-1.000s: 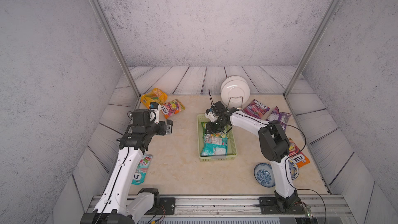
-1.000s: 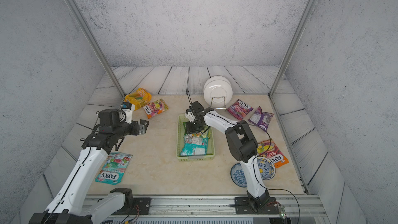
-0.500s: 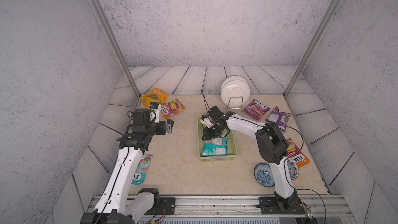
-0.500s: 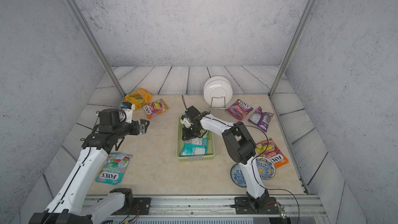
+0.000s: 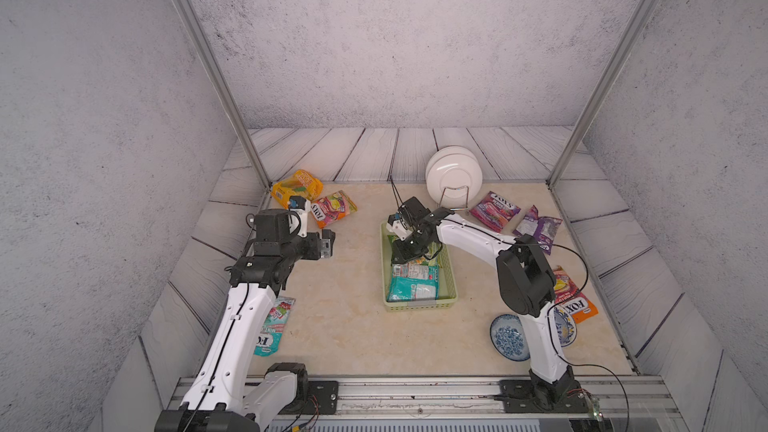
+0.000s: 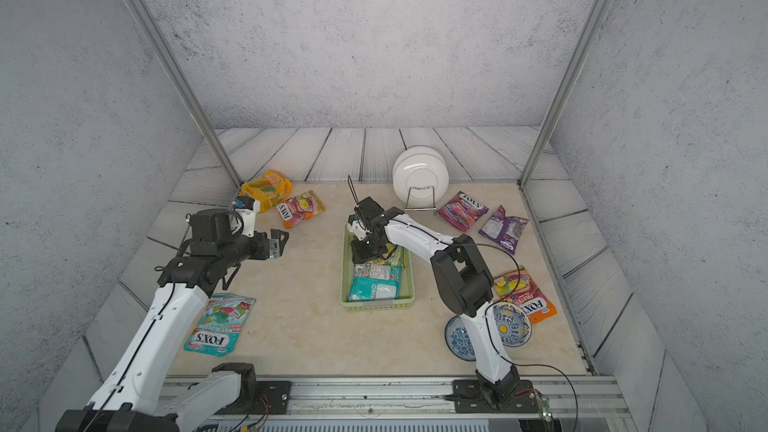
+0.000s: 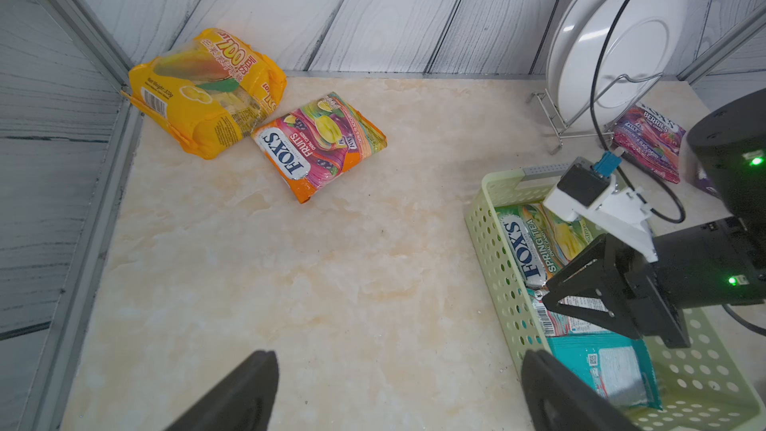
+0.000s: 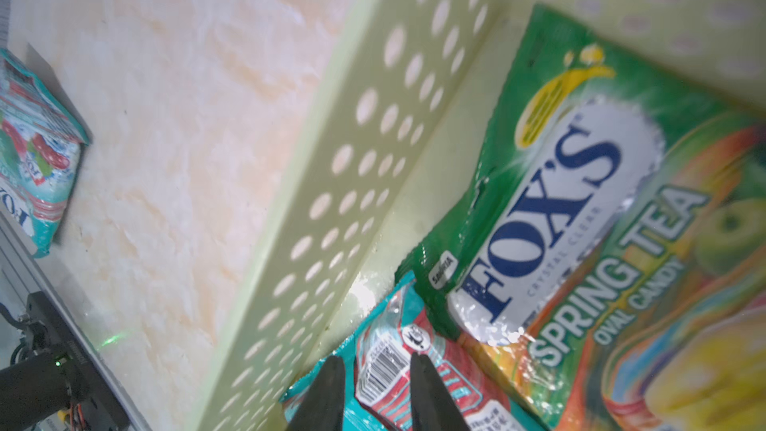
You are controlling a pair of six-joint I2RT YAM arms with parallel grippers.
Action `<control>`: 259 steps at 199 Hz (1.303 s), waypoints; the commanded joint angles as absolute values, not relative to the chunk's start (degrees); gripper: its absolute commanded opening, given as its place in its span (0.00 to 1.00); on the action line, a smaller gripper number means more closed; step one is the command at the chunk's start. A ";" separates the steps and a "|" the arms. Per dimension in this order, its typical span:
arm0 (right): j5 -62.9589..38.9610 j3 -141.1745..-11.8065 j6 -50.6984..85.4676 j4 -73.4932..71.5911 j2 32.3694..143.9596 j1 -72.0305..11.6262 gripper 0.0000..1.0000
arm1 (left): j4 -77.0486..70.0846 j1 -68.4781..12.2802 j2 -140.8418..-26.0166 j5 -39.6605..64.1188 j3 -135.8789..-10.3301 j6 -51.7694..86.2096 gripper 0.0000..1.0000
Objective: Put the candies in the basket
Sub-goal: Adjust the candy in the basket.
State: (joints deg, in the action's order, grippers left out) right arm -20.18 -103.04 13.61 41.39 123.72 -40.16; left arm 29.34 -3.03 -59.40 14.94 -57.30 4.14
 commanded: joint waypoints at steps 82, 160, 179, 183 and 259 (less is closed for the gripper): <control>-21.17 -101.85 13.21 42.85 128.09 -40.50 0.35 | 28.05 -3.39 -59.47 14.77 -57.40 4.12 0.98; -23.56 -98.66 12.85 43.24 124.99 -41.20 0.33 | 28.96 -3.21 -59.61 15.77 -58.33 4.43 0.98; -23.33 -98.12 12.77 42.85 124.38 -41.44 0.33 | 28.01 -3.30 -59.51 14.82 -57.49 4.09 0.98; -23.38 -98.41 12.75 43.03 124.29 -41.40 0.34 | 27.88 -3.28 -59.48 14.85 -57.26 4.19 0.98; -20.95 -95.34 12.63 45.22 115.79 -41.40 0.41 | 29.19 -3.01 -59.49 15.24 -58.48 4.29 0.98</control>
State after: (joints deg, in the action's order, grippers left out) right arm -21.06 -98.21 12.40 43.75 121.84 -41.08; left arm 29.34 -3.11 -59.40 14.83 -57.30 4.14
